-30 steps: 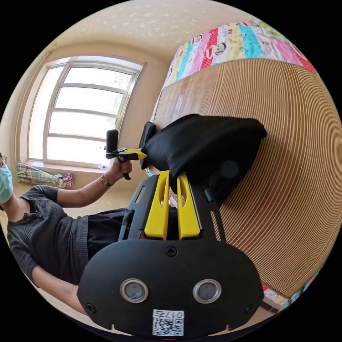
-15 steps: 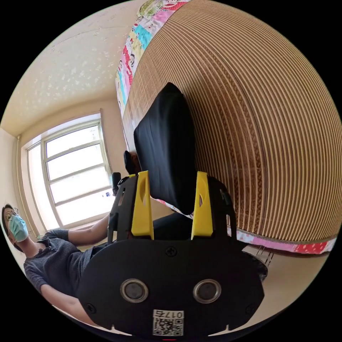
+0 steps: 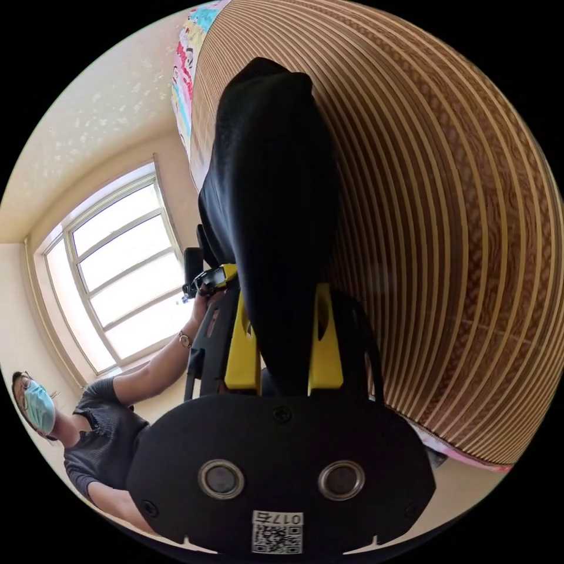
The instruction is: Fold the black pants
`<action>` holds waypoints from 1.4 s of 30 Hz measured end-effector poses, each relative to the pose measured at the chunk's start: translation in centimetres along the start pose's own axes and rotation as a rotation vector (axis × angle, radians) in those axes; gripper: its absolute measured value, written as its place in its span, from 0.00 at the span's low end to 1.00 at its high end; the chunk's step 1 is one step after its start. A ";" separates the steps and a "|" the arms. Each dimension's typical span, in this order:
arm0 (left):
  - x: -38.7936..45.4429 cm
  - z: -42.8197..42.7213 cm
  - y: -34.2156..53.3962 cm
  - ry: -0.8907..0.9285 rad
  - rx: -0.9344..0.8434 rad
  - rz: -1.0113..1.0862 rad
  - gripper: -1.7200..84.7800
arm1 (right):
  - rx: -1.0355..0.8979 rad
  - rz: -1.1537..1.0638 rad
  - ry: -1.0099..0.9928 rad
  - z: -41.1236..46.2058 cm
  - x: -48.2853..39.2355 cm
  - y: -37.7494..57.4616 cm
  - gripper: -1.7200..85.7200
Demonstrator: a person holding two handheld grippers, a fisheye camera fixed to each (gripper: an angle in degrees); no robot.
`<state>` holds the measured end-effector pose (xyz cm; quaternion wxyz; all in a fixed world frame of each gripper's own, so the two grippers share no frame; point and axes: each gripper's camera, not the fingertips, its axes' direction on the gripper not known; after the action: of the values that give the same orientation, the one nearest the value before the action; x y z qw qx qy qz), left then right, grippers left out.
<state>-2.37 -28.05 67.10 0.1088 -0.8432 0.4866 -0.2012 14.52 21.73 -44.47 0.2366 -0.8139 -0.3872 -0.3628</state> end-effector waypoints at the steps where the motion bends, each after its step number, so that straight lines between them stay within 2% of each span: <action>1: 0.1 -0.2 0.5 -0.004 -0.005 0.007 0.14 | -0.011 -0.011 -0.042 0.1 0.5 1.0 0.17; 9: 4.8 1.6 10.5 -0.033 -0.202 0.079 0.13 | -0.066 -0.008 -0.229 -2.1 4.2 11.9 0.12; 13: 9.9 5.1 12.5 -0.021 -0.218 0.102 0.12 | 0.009 -0.040 -0.251 -9.0 5.8 16.7 0.11; 15: 15.1 8.9 12.0 -0.012 -0.234 0.164 0.12 | 0.061 -0.073 -0.236 -13.4 6.4 18.2 0.11; 18: 22.7 14.5 10.3 0.007 -0.225 0.270 0.12 | 0.145 -0.164 -0.156 -22.4 6.2 20.2 0.12; 20: 27.4 18.1 9.0 0.048 -0.210 0.331 0.12 | 0.217 -0.248 -0.047 -29.9 4.9 21.6 0.12; 24: 37.5 27.2 5.3 0.147 -0.198 0.453 0.12 | 0.281 -0.337 0.154 -39.6 3.3 23.1 0.12; 27: 43.4 34.4 2.2 0.130 -0.222 0.516 0.13 | 0.307 -0.288 0.323 -44.9 4.8 22.8 0.13; 29: 45.0 38.6 0.1 0.108 -0.245 0.514 0.14 | 0.443 -0.085 0.569 -47.5 7.6 22.8 0.13; 31: 44.5 42.1 -1.9 0.066 -0.265 0.433 0.14 | 0.583 0.126 0.737 -48.0 9.2 23.9 0.11; 33: 42.7 44.9 -3.3 0.101 -0.349 0.355 0.12 | 0.720 0.125 0.790 -46.4 9.0 25.6 0.07; 35: 40.9 44.7 -2.9 0.029 -0.355 0.339 0.12 | 0.815 0.028 0.743 -42.2 9.2 27.2 0.05; 37: 38.1 43.4 -1.8 -0.087 -0.368 0.317 0.12 | 0.840 0.075 0.688 -39.2 10.9 27.9 0.04; 40: 30.7 38.8 0.5 -0.254 -0.411 0.203 0.12 | 0.880 0.086 0.455 -34.1 13.9 29.5 0.03; 42: 24.1 32.4 3.1 -0.434 -0.417 0.085 0.11 | 0.878 0.094 0.319 -30.8 15.4 30.2 0.03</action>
<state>20.41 -50.83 42.53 0.0431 -0.8496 0.5175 0.0929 32.90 -9.49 -16.48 0.6314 -0.5874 -0.4257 -0.2740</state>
